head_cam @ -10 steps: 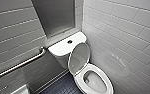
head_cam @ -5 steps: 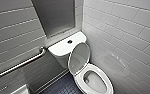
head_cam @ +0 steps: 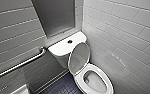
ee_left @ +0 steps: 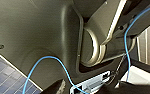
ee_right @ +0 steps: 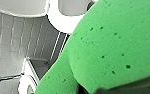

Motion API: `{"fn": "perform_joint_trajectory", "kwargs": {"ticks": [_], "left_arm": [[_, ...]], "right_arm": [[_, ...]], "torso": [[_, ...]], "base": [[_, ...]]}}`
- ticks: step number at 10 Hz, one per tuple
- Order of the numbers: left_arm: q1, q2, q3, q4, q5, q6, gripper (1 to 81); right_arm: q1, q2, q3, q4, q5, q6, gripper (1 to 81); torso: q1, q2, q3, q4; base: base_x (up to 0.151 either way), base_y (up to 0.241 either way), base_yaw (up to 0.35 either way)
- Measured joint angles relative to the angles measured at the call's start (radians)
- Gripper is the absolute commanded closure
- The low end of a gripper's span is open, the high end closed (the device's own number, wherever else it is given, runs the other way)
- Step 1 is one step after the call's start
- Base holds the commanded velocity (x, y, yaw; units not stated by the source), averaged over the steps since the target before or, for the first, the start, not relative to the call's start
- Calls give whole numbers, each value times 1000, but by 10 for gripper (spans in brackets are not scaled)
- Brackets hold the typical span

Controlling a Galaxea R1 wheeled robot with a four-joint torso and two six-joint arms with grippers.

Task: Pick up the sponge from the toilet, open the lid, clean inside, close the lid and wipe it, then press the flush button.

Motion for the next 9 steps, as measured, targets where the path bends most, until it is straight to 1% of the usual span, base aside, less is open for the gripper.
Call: {"fn": "perform_joint_trajectory", "kwargs": {"ticks": [1,2,3,4,5,6,7,8,9], "left_arm": [[8,14,-4,-54,14,48,10],[8,19,-6,-130,51,146,10],[5,19,-10,-239,88,288,10],[3,21,-14,-369,100,431,10],[3,29,-14,-527,120,605,10],[3,35,-13,-707,129,814,10],[3,35,-12,-906,133,1038,10],[1,36,-12,-1094,126,1213,10],[-3,39,-12,-1240,102,1339,10]], "right_arm": [[55,3,12,23,-55,1,811],[90,5,13,41,-94,2,811],[123,9,13,59,-133,2,811],[148,15,13,69,-159,3,811],[194,30,8,86,-197,3,811],[237,42,1,101,-226,3,811],[285,54,-8,116,-257,3,811],[343,73,-26,133,-292,3,811],[388,95,-48,146,-315,3,811]], "torso": [[0,0,0,0],[0,0,0,0],[0,0,0,0],[0,0,0,0],[0,0,0,0],[0,0,0,0],[0,0,0,0],[0,0,0,0],[0,0,0,0]], "base": [[0,0,0],[0,0,0],[0,0,0],[0,0,0],[0,0,0],[0,0,0],[0,0,0],[0,0,0],[0,0,0]]}}
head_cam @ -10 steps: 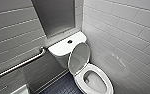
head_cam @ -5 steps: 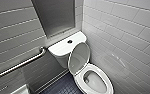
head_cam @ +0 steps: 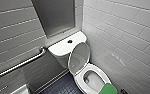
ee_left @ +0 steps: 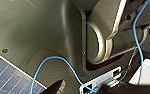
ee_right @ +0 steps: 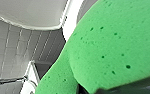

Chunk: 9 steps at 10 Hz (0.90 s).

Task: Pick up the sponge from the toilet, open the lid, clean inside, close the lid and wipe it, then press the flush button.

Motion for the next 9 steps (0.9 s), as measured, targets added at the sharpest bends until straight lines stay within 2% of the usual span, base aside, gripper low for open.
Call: {"fn": "perform_joint_trajectory", "kwargs": {"ticks": [1,2,6,9], "left_arm": [[-8,9,0,-111,-28,106,10],[-15,24,-3,-168,-49,153,10],[-15,88,-135,-190,-51,155,10],[-16,109,-147,-189,-52,156,10]], "right_arm": [[52,44,-51,19,-40,0,811],[80,85,-115,32,-78,0,811],[202,278,-341,54,-201,9,811],[256,337,-450,62,-257,19,811]], "torso": [[0,0,0,0],[0,0,0,0],[0,0,0,0],[0,0,0,0]], "base": [[0,0,0],[0,0,0],[0,0,0],[0,0,0]]}}
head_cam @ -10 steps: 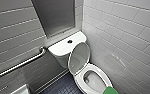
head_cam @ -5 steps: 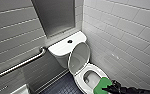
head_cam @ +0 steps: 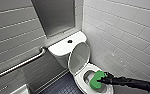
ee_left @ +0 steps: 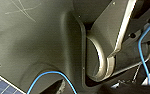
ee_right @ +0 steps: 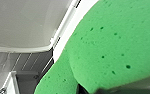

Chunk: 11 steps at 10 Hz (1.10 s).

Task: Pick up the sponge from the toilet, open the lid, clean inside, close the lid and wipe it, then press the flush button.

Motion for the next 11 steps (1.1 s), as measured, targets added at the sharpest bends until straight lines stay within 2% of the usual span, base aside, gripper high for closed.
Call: {"fn": "perform_joint_trajectory", "kwargs": {"ticks": [3,6,8,11], "left_arm": [[0,-9,-1,0,0,0,10],[0,-8,-1,0,0,0,10],[-6,-8,-1,0,-1,0,10],[-8,-8,-1,0,0,0,10]], "right_arm": [[26,64,-81,1,-22,1,811],[86,79,-119,3,-21,2,811],[100,92,-138,3,-27,2,811],[131,133,-186,3,-56,2,811]], "torso": [[0,0,-4,0],[0,1,-52,0],[5,-7,-60,0],[62,-98,-64,0]], "base": [[0,0,0],[0,0,0],[0,0,0],[0,0,0]]}}
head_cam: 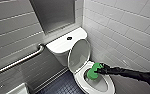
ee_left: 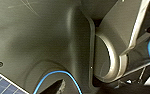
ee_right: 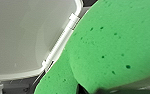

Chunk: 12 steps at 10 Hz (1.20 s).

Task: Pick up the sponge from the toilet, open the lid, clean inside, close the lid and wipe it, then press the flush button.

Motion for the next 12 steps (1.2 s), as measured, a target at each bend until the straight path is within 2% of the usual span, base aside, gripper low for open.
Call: {"fn": "perform_joint_trajectory", "kwargs": {"ticks": [3,5,7,9,12], "left_arm": [[0,0,0,0,1,1,10],[3,-4,9,0,7,2,10],[4,-26,65,0,10,2,10],[3,-52,112,0,9,2,10],[17,-65,117,0,12,2,10]], "right_arm": [[-1,54,-78,0,-18,0,811],[4,74,-98,0,-18,0,811],[12,74,-106,0,-16,0,811],[11,81,-120,0,-14,0,811],[9,150,-241,3,-21,-2,811]], "torso": [[69,-110,0,0],[79,-130,-8,0],[85,-137,-44,0],[86,-137,-55,0],[86,-138,-54,0]], "base": [[0,0,0],[0,0,0],[0,0,0],[0,0,0],[0,0,0]]}}
